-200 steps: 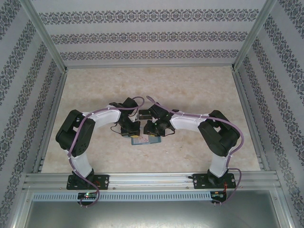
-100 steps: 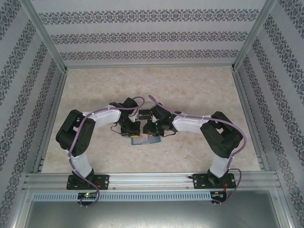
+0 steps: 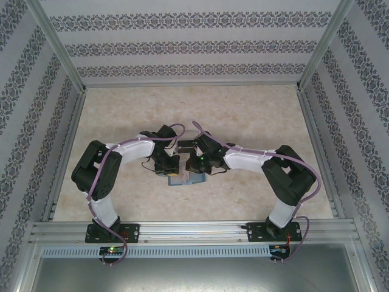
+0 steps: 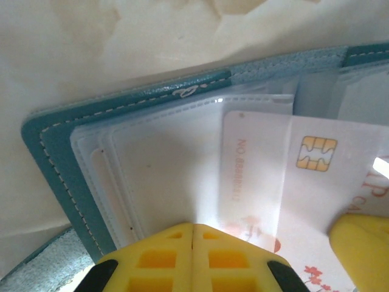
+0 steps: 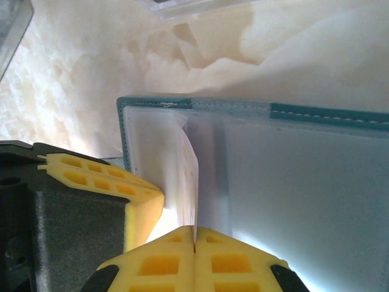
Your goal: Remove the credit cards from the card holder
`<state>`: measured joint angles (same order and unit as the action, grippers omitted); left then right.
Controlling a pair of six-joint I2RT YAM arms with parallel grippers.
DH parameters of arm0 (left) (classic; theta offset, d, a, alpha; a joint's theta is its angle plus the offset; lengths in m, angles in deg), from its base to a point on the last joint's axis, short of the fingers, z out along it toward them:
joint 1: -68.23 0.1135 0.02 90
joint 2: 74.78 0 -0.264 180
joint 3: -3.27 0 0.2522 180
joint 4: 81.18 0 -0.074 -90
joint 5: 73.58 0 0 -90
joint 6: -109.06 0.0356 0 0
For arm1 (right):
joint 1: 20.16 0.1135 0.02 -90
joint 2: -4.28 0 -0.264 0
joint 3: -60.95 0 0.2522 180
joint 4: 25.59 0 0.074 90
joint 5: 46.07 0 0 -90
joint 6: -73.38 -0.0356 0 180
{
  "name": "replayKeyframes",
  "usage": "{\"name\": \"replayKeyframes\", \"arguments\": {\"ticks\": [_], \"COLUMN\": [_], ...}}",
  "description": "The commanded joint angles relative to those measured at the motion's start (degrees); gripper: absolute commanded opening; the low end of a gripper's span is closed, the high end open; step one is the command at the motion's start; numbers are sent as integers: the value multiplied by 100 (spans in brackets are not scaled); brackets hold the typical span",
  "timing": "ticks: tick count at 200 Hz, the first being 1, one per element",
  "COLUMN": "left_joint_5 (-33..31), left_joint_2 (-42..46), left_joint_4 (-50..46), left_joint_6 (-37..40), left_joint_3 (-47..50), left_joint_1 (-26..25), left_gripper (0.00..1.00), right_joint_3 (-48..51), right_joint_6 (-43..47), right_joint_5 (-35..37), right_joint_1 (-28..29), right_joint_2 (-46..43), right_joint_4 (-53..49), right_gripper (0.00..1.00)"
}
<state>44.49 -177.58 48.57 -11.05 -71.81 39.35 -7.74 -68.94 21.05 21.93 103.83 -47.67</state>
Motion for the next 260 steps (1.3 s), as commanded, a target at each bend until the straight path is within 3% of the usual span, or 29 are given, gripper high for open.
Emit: {"name": "replayKeyframes", "arguments": {"ticks": [1, 136, 205, 260], "left_joint_5": [-521, -477, -483, -412], "left_joint_2": [-52, 63, 112, 102], "left_joint_4": [-420, -410, -465, -450], "left_joint_6": [146, 264, 308, 241], "left_joint_3": [135, 53, -106, -260], "left_joint_1": [-56, -64, -58, -58], "left_gripper": [5, 5, 5, 5], "right_joint_3": [128, -182, -307, -230], "right_joint_6": [234, 772, 542, 207], "right_joint_5": [377, 993, 640, 453], "right_joint_1": [-94, -106, -29, 84], "right_joint_2": [-176, -263, -183, -273], "right_joint_4": [-497, -1383, -1175, -890], "right_gripper": [6, 5, 14, 15]}}
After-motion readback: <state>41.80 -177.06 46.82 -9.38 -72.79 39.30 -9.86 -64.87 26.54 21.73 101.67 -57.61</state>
